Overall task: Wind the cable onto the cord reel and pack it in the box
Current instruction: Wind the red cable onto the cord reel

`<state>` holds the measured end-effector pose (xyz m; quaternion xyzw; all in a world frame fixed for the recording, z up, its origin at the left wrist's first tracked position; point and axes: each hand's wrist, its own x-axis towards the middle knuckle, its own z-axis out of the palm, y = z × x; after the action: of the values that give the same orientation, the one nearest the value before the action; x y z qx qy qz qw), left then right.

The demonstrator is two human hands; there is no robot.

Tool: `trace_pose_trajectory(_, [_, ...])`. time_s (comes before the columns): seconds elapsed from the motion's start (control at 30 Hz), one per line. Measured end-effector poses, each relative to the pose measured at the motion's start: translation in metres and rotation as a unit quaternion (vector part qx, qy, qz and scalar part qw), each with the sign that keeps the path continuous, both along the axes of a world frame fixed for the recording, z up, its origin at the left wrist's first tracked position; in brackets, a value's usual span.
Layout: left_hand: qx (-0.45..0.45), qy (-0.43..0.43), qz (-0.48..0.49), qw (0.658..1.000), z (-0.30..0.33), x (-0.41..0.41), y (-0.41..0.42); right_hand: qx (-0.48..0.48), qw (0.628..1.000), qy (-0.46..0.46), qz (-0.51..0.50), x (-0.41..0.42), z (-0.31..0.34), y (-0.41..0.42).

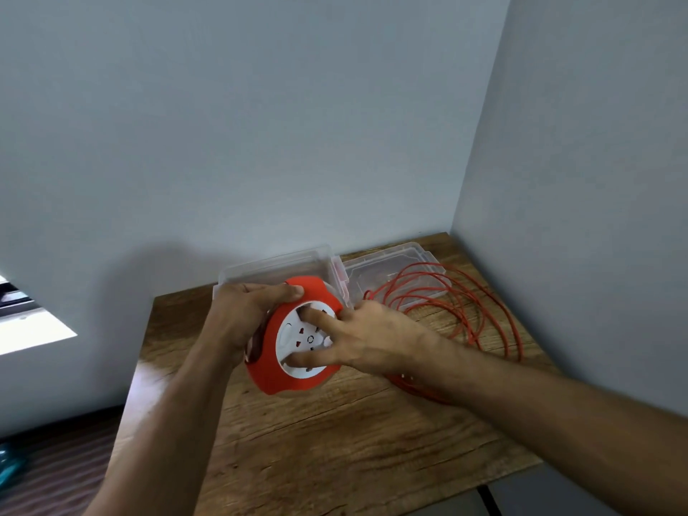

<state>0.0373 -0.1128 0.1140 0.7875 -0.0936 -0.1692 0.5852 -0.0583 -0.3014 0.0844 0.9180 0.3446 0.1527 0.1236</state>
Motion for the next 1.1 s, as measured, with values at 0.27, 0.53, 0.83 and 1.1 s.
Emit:
trace_pose_trajectory(0.27, [-0.102, 0.002, 0.069, 0.992, -0.005, -0.01, -0.01, 0.349, 0.888, -0.026, -0.298, -0.003, -0.023, 0.034])
trace_pose_trajectory(0.53, [-0.06, -0.044, 0.104, 0.992, -0.022, -0.017, -0.009, 0.824, 0.247, 0.376, -0.344, -0.01, -0.021, 0.074])
trace_pose_trajectory(0.83, [0.002, -0.015, 0.057, 0.998, -0.007, -0.004, 0.002, 0.106, 0.986, 0.027, -0.125, -0.024, -0.02, -0.003])
trace_pose_trajectory(1.1, [0.087, 0.007, -0.023, 0.996, 0.002, 0.002, -0.003, -0.029, 0.998, 0.014, 0.061, -0.001, -0.008, -0.022])
